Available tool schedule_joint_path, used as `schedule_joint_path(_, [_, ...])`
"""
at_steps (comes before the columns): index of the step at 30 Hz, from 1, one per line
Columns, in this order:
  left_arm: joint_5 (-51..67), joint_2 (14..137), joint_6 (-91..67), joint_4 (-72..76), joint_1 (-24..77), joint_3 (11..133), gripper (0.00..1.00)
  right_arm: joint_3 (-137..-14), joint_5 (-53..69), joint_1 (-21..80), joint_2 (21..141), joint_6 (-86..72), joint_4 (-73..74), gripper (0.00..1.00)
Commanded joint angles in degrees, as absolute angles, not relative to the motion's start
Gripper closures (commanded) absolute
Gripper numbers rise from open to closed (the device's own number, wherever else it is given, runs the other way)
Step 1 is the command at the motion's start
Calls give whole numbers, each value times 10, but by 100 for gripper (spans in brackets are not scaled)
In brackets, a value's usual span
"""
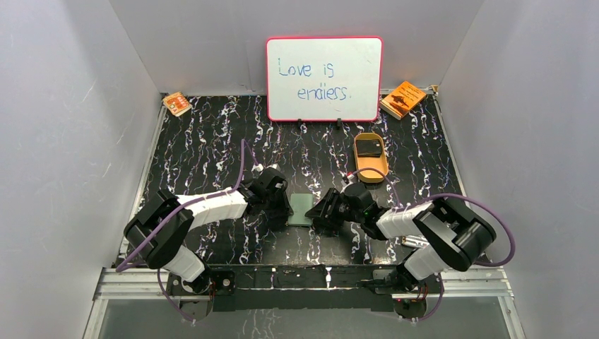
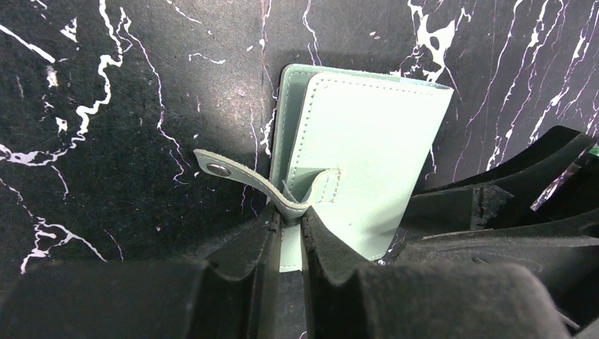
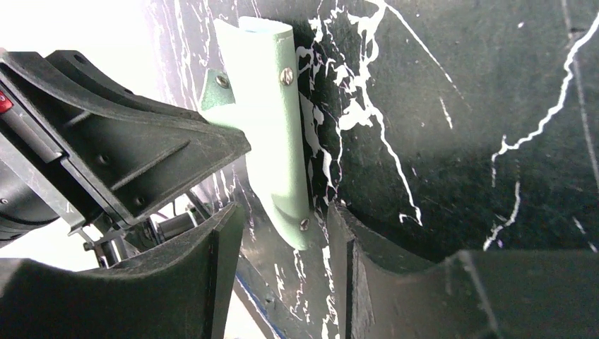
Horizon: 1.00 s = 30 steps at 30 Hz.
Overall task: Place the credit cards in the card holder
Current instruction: Pick up the card holder from the center of the board.
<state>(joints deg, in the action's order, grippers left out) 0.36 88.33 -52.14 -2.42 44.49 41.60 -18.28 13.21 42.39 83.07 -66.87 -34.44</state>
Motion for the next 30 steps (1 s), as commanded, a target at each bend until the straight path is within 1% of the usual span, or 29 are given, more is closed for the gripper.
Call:
schedule_joint_path(1, [-62, 943, -506, -117, 446, 373, 90, -185, 134, 431, 863, -685, -394, 45])
schedule_joint_path(7, [-60, 944, -507, -116, 446, 370, 90, -191, 148, 437, 894, -691, -415, 54])
schedule_joint_path(11, [-60, 943, -509, -114, 446, 367, 90, -195, 154, 440, 911, -692, -424, 58])
schedule_joint_path(17, [-59, 944, -510, -114, 446, 367, 91, -207, 169, 444, 937, -696, -444, 62])
schedule_joint_path(27, [-58, 944, -512, -110, 446, 362, 91, -220, 183, 448, 965, -701, -469, 63])
schedule_joint_path(30, [-56, 946, -512, -109, 446, 361, 92, -224, 186, 452, 975, -704, -478, 68])
